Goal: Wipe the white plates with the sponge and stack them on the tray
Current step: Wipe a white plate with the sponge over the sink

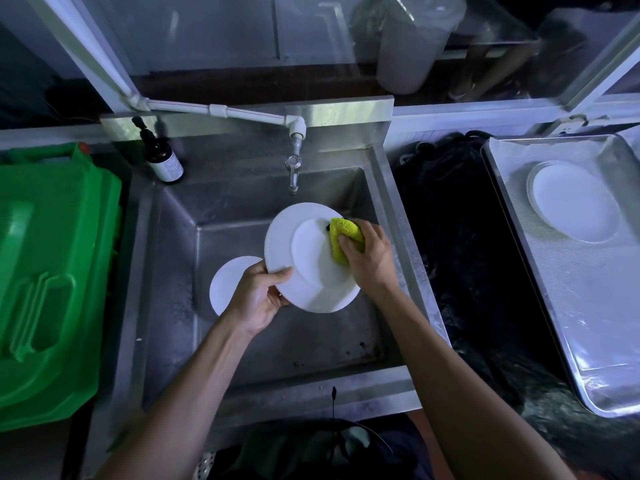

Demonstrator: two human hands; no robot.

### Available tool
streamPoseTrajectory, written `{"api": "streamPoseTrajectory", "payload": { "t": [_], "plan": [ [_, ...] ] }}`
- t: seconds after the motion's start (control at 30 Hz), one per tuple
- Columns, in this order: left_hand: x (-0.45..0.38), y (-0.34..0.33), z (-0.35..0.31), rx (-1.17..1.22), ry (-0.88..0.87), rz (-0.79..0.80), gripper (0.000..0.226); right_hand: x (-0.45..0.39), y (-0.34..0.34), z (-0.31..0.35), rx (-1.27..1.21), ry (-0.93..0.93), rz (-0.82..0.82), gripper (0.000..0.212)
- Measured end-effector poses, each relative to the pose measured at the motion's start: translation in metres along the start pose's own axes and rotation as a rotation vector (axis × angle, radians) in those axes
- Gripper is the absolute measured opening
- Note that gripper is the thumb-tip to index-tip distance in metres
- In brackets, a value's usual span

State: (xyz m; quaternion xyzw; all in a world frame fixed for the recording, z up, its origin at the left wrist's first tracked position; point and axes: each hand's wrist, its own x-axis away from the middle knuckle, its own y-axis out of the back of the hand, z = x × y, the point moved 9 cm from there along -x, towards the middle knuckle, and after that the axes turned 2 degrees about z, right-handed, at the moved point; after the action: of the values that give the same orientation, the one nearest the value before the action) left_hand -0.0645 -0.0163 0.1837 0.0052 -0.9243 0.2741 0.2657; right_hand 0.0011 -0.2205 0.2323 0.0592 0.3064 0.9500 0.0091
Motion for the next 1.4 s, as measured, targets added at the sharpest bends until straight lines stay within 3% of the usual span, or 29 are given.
{"api": "streamPoseTrajectory", "payload": {
  "t": [0.27,0.77,1.13,1.4],
  "plan": [
    [0.001,0.005,0.003,-0.115,0.046,0.026,0.034,-0.022,-0.007,0.024,0.130,0.067,0.110,0.042],
    [-0.007,0.001,-0.001,-0.147,0.038,0.024,0.033,0.008,-0.038,0.082,0.272,0.326,0.093,0.042],
    [-0.004,0.000,-0.003,-0.136,0.001,0.002,0.031,0.018,-0.046,0.082,0.252,0.341,0.078,0.040],
    [0.000,0.002,0.002,-0.133,-0.004,-0.001,0.034,-0.006,-0.037,0.078,0.213,0.245,0.058,0.038]
  ]
}}
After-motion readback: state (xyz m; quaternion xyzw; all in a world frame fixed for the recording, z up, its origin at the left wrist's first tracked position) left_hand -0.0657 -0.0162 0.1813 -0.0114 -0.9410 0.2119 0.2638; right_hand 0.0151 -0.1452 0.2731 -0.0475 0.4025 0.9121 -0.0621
